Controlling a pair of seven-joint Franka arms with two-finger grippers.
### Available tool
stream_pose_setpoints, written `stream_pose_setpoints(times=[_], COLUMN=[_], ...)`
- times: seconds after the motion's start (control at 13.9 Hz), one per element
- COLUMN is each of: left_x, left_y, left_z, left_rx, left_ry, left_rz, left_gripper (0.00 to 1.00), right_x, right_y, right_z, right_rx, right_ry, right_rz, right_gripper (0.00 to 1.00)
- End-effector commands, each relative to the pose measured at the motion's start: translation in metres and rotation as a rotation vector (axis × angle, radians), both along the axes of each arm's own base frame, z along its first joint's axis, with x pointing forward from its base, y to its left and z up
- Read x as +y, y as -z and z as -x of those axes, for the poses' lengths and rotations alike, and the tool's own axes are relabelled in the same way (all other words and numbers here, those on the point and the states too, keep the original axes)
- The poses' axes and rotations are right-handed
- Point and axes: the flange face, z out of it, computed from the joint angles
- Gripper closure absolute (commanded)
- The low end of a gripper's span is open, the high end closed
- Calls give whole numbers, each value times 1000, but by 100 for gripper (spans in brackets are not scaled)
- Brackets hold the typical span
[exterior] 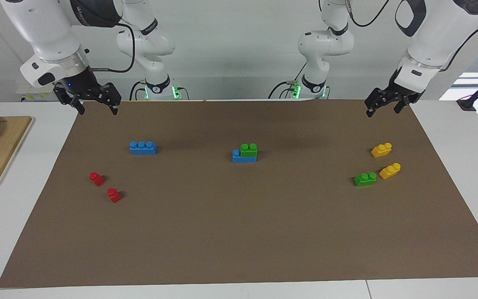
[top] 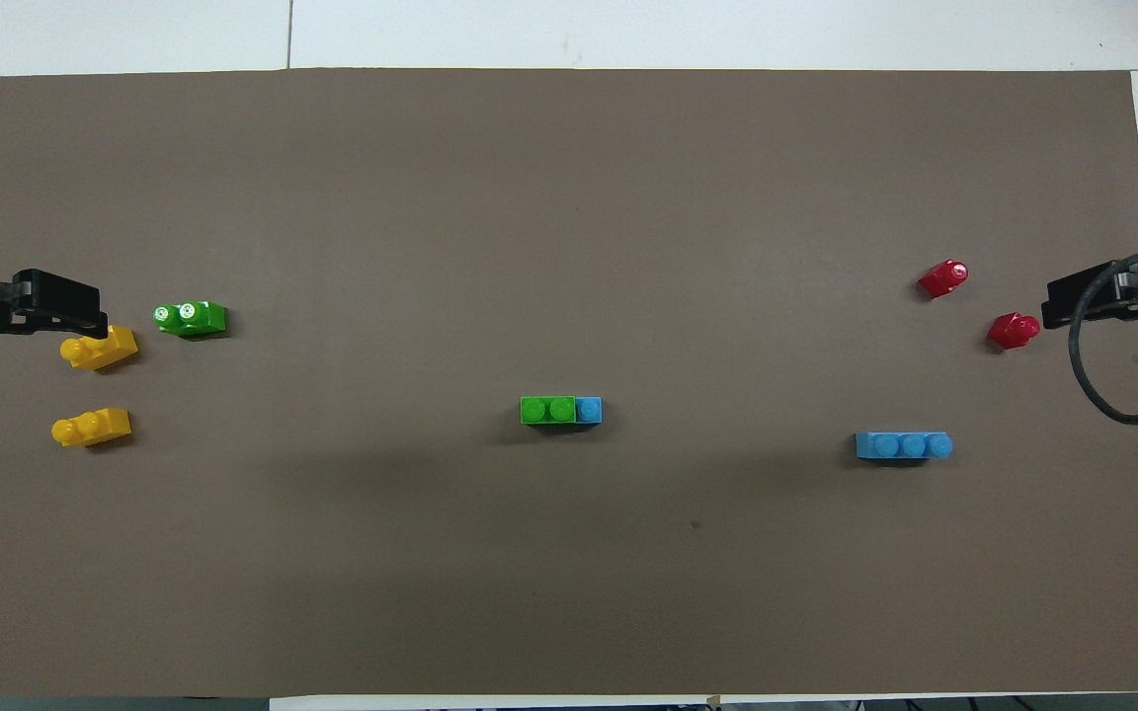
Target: Remove green block with left arm and hold with right
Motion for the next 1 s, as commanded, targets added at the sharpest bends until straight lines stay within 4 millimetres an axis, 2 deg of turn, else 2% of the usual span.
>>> stream_pose_setpoints(times=[0.0,0.5,0.72,0.93], left_x=[5,0,0,-3], left_y=[0,2,2,5], left_z=[8,9,10,13], left_rx=[-10,-5,-2,7], left_ry=[7,19,22,18], left_rz=[-18,-18,-18,-19], left_gripper=[0,0,0,0], right_x=[-3,3,4,6], right_y=[2,2,1,9], right_z=[1,0,2,9], right_rx=[-6,-7,-9,8], right_ry=[13,31,110,285], right_rz=[6,7,10,14], right_gripper=[0,0,0,0])
